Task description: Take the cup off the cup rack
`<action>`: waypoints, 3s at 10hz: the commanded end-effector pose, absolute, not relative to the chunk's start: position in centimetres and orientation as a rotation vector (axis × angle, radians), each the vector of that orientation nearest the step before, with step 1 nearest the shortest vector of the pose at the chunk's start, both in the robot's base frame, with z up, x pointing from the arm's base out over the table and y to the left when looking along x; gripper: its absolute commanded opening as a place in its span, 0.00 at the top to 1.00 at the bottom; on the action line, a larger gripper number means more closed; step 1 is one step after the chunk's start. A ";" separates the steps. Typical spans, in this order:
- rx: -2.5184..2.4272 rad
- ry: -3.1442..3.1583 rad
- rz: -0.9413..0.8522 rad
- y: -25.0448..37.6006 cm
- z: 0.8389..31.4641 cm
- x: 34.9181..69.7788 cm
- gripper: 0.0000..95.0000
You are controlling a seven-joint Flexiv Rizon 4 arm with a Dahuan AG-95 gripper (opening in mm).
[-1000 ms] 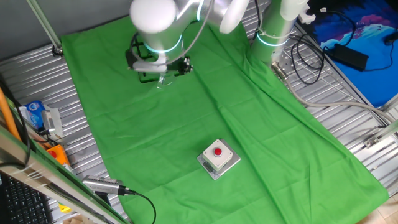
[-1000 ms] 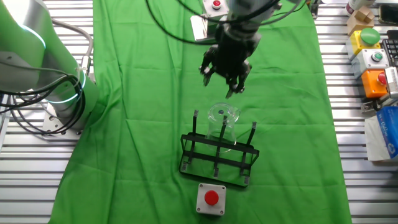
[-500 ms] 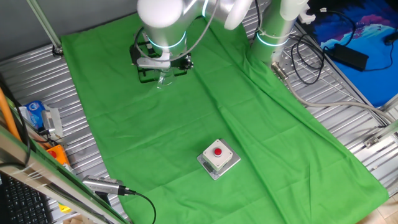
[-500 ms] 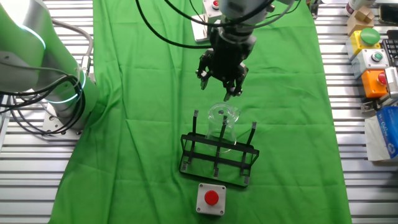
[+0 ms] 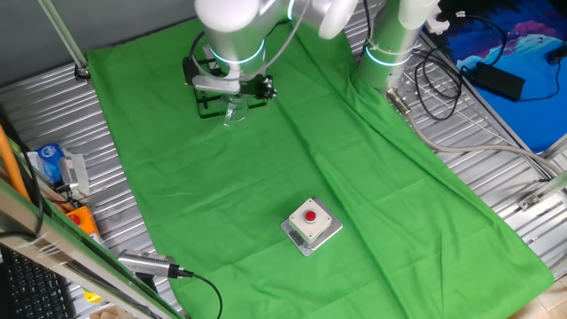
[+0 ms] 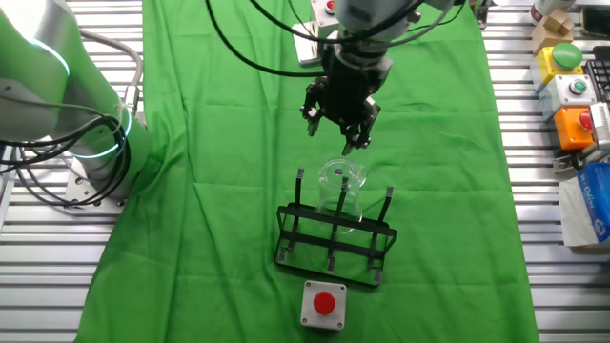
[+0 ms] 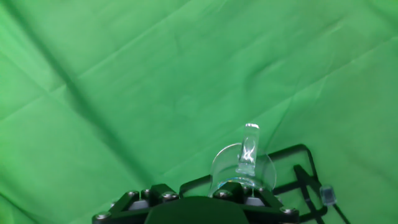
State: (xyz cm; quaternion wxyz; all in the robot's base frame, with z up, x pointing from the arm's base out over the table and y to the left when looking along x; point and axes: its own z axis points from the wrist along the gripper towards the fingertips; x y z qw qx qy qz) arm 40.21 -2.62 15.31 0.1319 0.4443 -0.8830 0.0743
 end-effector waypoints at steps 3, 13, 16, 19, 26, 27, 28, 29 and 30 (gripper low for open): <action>1.143 -2.616 0.225 -2.5 15.3 40.4 0.20; 1.428 -2.535 0.333 -7.9 15.0 40.9 0.20; 1.454 -2.522 0.337 -7.7 14.6 42.2 0.20; 1.491 -2.495 0.335 -7.3 14.1 43.1 0.20; 1.547 -2.480 0.318 -7.5 13.5 42.9 0.20; 1.564 -2.481 0.304 -7.4 13.5 42.9 0.00; 1.570 -2.489 0.286 -7.4 13.5 42.9 0.00; 1.575 -2.497 0.268 -7.4 13.5 42.9 0.00; 1.583 -2.507 0.243 -7.2 13.6 42.9 0.00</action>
